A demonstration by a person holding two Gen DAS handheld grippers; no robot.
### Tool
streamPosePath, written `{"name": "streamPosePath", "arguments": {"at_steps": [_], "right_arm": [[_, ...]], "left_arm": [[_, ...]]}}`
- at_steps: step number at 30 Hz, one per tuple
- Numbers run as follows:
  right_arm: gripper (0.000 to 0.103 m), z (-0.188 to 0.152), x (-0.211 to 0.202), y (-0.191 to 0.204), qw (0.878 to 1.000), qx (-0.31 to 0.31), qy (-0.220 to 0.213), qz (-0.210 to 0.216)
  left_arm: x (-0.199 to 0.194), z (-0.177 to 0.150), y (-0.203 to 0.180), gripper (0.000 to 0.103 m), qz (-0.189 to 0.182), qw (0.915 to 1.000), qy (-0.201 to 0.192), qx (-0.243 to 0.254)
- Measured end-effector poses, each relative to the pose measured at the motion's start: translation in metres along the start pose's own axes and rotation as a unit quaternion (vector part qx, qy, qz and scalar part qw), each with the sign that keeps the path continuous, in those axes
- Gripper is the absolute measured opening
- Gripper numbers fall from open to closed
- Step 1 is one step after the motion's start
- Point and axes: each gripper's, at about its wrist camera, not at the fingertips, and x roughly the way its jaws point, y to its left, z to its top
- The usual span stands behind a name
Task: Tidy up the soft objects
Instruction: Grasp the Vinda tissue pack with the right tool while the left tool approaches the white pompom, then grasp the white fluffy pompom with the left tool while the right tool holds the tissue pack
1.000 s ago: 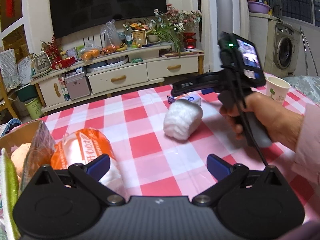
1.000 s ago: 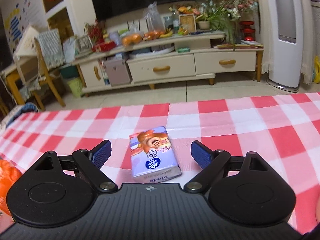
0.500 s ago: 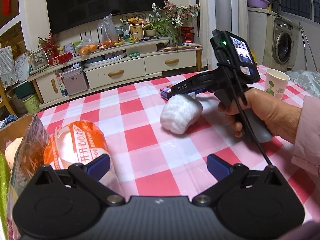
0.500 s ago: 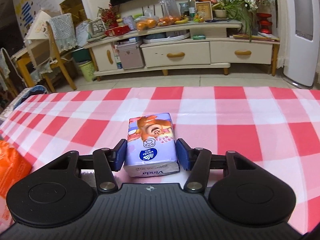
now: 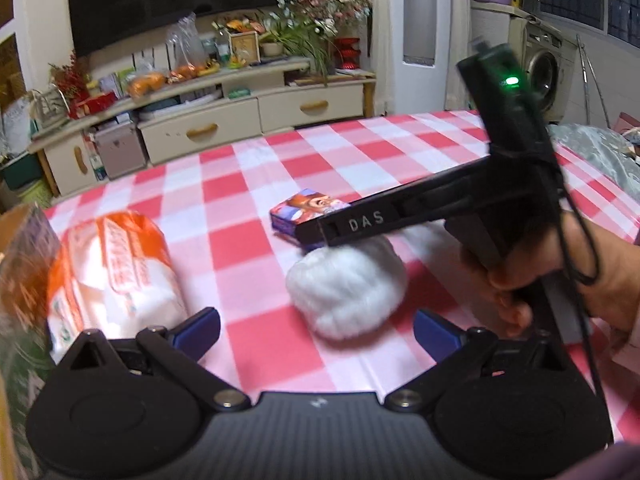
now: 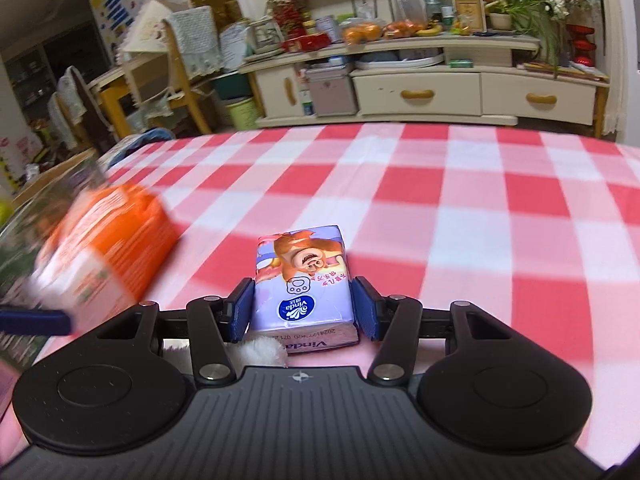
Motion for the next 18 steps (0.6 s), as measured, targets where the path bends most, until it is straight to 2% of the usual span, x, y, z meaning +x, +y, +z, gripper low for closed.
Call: {"name": "streamPosePath", "arguments": {"at_steps": [5, 12, 14, 18], "right_arm": [[0.066, -0.021, -0.022, 0.012, 1.0, 0.012, 0.011, 0.021], [0.065, -0.037, -0.042, 0.016, 0.999, 0.044, 0.013, 0.023], [0.065, -0.041, -0.046, 0.017, 0.999, 0.05, 0.012, 0.019], [0.065, -0.047, -0.051, 0.02, 0.998, 0.063, 0.011, 0.012]], "left_arm": [[0.0, -0.011, -0.01, 0.102, -0.029, 0.9994, 0.014, -0.009], [-0.001, -0.024, -0.025, 0.1, -0.049, 0.9987, 0.005, 0.011], [0.0, -0.025, -0.027, 0.089, -0.059, 0.9981, 0.003, 0.018], [0.002, -0.03, -0.03, 0.073, -0.069, 0.9973, 0.008, 0.024]]}}
